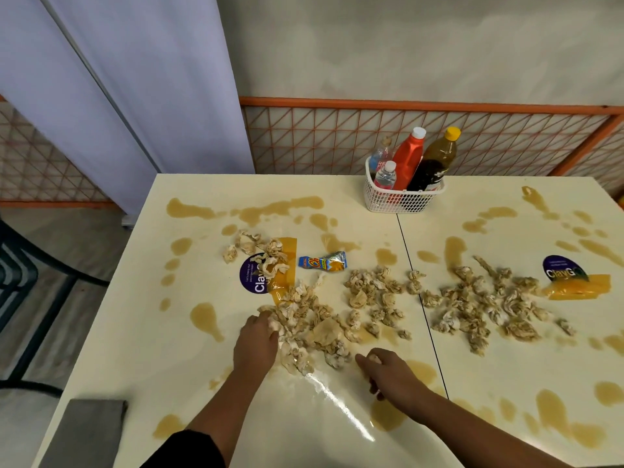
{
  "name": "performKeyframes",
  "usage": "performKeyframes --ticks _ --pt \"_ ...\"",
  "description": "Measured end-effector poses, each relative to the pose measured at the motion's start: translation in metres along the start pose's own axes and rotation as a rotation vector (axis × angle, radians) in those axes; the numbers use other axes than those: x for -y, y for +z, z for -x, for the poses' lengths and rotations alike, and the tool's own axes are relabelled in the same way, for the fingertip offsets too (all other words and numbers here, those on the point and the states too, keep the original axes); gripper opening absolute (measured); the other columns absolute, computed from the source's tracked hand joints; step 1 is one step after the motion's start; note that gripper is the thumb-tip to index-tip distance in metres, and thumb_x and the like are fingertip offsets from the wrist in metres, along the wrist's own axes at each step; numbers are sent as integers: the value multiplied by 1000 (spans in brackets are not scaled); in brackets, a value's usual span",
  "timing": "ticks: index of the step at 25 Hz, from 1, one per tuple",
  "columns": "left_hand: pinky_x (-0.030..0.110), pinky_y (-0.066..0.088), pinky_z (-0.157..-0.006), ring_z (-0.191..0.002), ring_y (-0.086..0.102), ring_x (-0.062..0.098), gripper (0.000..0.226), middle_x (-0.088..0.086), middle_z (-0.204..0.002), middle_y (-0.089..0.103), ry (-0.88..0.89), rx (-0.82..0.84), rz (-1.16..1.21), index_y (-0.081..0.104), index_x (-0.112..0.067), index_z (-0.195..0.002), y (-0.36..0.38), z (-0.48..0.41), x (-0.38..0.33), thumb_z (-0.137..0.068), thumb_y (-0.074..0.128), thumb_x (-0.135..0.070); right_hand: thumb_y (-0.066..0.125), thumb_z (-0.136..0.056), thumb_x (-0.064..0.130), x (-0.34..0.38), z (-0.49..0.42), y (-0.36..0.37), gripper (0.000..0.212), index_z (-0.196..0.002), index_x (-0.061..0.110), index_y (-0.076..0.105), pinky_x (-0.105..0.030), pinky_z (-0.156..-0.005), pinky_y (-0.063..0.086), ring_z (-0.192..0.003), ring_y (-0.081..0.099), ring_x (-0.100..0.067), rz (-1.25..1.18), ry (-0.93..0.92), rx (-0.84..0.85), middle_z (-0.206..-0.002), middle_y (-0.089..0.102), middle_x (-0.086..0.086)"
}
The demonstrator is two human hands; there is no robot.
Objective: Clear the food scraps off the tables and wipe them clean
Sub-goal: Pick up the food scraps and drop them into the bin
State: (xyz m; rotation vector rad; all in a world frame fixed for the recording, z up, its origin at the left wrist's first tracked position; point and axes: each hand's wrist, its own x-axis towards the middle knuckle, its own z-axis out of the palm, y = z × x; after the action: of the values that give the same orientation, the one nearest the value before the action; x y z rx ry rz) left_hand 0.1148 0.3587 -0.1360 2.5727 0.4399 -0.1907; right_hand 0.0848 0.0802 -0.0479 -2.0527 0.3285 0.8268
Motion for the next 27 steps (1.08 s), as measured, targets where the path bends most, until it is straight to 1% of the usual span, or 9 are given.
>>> performKeyframes --ticks 4,7,11,13,16,18,21,25,27 --pt "35 52 -80 -97 62 24 26 5 -107 60 -22 4 79 67 -16 -108 -4 4 8 -88 70 -32 51 -100 13 13 7 8 14 -100 7 64 -31 -61 51 -65 60 -19 -215 61 89 -78 65 -10" --pt "29 48 -75 -81 64 12 18 -6 -87 67 -128 -23 369 66 -18 -95 -19 22 1 -87 73 -33 42 -100 4 22 8 15 23 -106 6 64 -29 -57 45 -58 51 -17 -280 97 110 -78 57 -11" --pt "17 51 -69 -74 66 2 19 -5 -82 71 -223 -8 707 65 -27 -94 -36 64 -24 -82 80 -29 53 -100 16 35 6 20 20 -102 1 65 -29 -53 35 -51 34 -15 -376 130 127 -62 40 -2" --pt "12 49 -64 -71 67 4 24 -1 -80 72 -194 33 835 65 -24 -92 -37 81 -40 -78 84 -24 57 -100 35 44 9 25 33 -104 3 65 -29 -55 37 -55 33 -15 -422 147 204 -62 37 1" --pt "15 50 -64 -74 67 9 25 -5 -81 71 -71 104 869 66 -24 -89 -34 94 -60 -74 86 -25 55 -100 48 53 14 35 45 -103 6 67 -28 -59 44 -59 37 -15 -394 125 304 -64 40 2" --pt "16 48 -64 -77 66 9 24 -9 -82 70 -13 137 855 66 -28 -88 -33 95 -68 -74 86 -23 57 -100 43 53 15 39 37 -87 9 59 -32 -62 44 -60 40 -16 -354 58 278 -66 42 0" --pt "19 48 -65 -81 65 10 25 -10 -85 70 83 229 831 66 -30 -89 -38 85 -73 -74 85 -24 59 -100 37 46 16 34 35 -77 14 50 -32 -60 43 -60 40 -18 -340 15 214 -64 43 -1" --pt "25 51 -72 -88 67 18 19 -3 -94 72 216 464 836 69 -25 -92 -47 63 -77 -79 81 -18 59 -100 30 37 19 14 32 -72 15 54 -32 -59 40 -59 40 -17 -362 -8 130 -65 44 -3" --pt "27 55 -76 -87 67 15 11 -3 -91 73 159 412 779 72 -25 -88 -46 43 -79 -82 77 -16 60 -100 29 32 21 3 32 -71 17 58 -30 -58 39 -58 40 -17 -365 -16 99 -65 43 -2"
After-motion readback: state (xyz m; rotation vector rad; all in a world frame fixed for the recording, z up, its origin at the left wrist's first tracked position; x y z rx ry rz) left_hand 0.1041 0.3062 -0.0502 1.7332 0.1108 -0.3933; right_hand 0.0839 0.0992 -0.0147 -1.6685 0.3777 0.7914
